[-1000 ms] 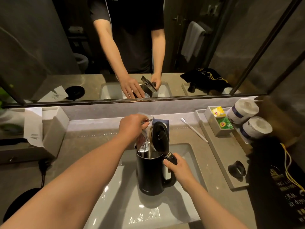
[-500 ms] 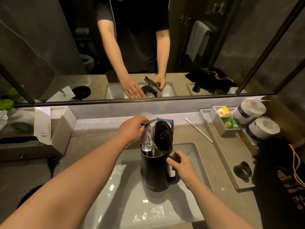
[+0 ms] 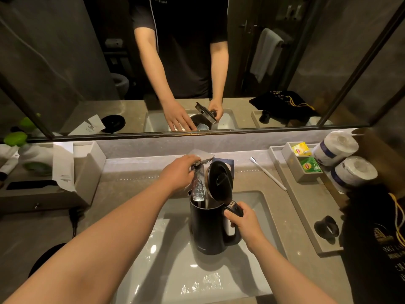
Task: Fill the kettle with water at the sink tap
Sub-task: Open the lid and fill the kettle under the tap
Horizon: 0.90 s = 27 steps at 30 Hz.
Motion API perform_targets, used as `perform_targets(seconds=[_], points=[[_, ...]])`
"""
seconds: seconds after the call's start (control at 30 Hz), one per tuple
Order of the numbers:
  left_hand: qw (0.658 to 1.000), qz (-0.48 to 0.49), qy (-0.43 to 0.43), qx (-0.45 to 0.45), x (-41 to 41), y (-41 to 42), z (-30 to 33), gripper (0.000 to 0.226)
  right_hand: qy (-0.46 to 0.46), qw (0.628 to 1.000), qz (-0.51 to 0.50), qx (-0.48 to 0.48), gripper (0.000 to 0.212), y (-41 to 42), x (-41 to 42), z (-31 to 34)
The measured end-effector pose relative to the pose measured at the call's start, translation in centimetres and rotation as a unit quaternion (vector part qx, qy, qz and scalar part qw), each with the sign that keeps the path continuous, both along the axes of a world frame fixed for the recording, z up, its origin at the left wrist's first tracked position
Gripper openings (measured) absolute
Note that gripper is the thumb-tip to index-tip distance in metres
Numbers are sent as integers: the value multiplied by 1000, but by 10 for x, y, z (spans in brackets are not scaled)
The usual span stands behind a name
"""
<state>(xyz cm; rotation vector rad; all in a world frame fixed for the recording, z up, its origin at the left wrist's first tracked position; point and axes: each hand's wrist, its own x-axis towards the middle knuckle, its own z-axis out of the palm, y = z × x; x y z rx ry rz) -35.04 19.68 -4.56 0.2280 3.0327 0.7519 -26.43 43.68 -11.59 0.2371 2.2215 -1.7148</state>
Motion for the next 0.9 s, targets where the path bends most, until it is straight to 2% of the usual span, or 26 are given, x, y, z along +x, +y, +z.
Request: perform_targets(seconds=[0.9], points=[[1000,-15,-4,12,2,-1,-5,51,-8,1000,-6,-17,10,-6,2,12]])
